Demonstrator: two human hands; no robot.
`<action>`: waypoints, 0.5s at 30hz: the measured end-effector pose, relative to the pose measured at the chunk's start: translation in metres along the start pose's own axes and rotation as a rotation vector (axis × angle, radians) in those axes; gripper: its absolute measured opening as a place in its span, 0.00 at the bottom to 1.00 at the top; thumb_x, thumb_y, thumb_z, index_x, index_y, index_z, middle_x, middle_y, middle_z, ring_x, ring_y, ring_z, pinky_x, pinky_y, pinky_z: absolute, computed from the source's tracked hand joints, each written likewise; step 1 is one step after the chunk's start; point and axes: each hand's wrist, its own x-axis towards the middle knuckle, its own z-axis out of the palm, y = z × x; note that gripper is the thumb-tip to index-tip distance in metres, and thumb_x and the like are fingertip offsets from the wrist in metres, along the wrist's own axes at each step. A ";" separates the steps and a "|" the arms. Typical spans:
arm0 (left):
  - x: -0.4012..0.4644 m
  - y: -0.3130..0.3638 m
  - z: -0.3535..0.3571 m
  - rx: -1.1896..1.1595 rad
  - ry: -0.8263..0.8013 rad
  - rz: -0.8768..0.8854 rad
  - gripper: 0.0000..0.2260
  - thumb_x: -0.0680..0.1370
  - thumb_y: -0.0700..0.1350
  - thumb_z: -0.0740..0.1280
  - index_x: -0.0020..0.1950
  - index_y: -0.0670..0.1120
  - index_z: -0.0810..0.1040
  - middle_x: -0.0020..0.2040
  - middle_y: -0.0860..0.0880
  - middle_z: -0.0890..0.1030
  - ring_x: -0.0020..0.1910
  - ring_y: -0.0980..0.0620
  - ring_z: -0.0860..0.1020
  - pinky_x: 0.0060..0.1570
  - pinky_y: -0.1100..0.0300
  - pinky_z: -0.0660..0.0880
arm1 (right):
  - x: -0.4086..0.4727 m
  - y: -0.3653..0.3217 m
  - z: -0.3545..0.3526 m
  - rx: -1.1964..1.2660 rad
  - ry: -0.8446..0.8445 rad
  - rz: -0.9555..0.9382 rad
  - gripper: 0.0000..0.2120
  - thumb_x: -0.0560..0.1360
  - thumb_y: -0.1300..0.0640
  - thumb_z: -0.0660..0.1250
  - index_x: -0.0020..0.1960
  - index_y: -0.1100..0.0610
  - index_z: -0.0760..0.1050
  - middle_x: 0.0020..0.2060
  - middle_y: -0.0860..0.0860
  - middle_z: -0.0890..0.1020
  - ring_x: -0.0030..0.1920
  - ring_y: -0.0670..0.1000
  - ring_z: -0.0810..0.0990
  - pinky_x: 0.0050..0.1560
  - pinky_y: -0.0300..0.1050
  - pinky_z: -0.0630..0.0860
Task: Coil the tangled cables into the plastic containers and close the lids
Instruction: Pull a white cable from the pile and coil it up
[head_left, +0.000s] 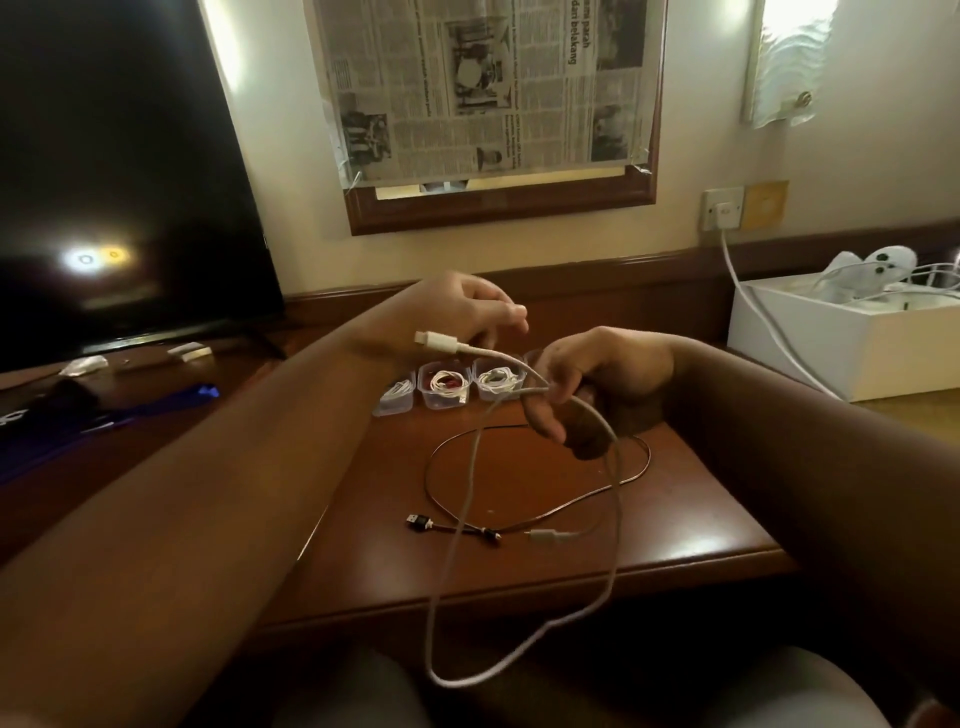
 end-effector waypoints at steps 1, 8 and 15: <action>0.000 0.001 0.003 -0.046 -0.012 -0.019 0.11 0.81 0.50 0.65 0.52 0.45 0.83 0.32 0.51 0.78 0.29 0.57 0.74 0.31 0.67 0.72 | -0.001 0.000 0.003 0.039 0.001 -0.027 0.11 0.67 0.53 0.68 0.39 0.61 0.79 0.24 0.47 0.63 0.23 0.46 0.62 0.30 0.37 0.69; -0.011 0.000 0.019 -0.135 -0.090 -0.081 0.15 0.83 0.53 0.61 0.53 0.45 0.84 0.34 0.49 0.78 0.31 0.54 0.75 0.32 0.64 0.72 | -0.001 0.001 0.020 -0.399 0.406 0.268 0.12 0.80 0.55 0.63 0.49 0.62 0.81 0.28 0.49 0.66 0.27 0.48 0.62 0.29 0.42 0.61; -0.021 -0.016 0.034 -0.389 -0.024 -0.217 0.26 0.83 0.62 0.52 0.53 0.44 0.82 0.41 0.44 0.82 0.41 0.48 0.80 0.45 0.53 0.77 | 0.009 0.013 0.023 -0.327 0.601 0.054 0.17 0.83 0.51 0.57 0.48 0.61 0.77 0.30 0.50 0.69 0.29 0.48 0.66 0.33 0.42 0.65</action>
